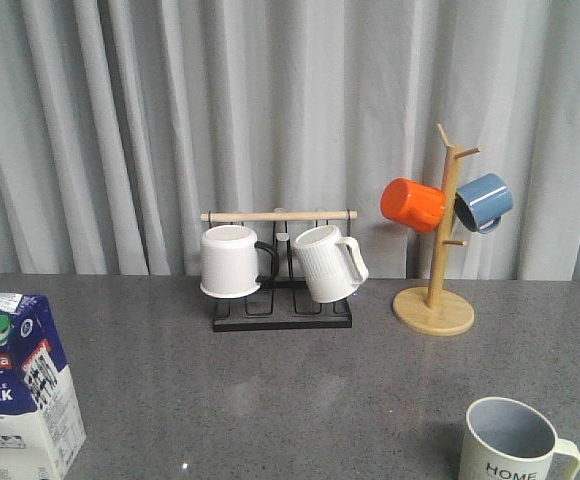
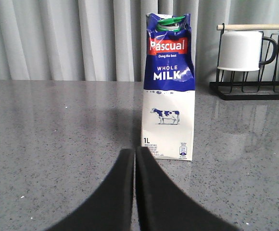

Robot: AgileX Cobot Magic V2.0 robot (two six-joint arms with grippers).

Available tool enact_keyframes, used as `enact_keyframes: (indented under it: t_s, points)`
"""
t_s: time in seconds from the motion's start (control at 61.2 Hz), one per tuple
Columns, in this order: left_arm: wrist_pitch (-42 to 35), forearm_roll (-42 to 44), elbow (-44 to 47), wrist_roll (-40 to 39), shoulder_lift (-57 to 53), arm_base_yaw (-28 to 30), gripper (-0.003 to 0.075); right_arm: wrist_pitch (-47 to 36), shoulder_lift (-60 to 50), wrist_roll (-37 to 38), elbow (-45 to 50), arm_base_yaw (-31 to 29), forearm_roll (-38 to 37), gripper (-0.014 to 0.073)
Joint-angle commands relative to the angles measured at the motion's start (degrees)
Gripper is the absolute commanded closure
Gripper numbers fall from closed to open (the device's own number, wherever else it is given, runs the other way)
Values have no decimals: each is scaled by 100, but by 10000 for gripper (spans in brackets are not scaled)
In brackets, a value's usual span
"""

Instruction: Place milk next to cup

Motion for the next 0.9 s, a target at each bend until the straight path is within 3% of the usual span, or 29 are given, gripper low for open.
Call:
enact_keyframes:
  t_s: [0.0,0.637,0.882]
  points:
    - [-429,-3,111,-47,-74,-7,726,-393,-46,-7,50,-25,-3,599]
    - [-500,-15,111,-78,-74,-7,727,-393,-46,-7,50,-25,-3,599]
    - [-763,-28,111,-1375,-74,-7,727,-436,-46,-20,50,-25,-8,599]
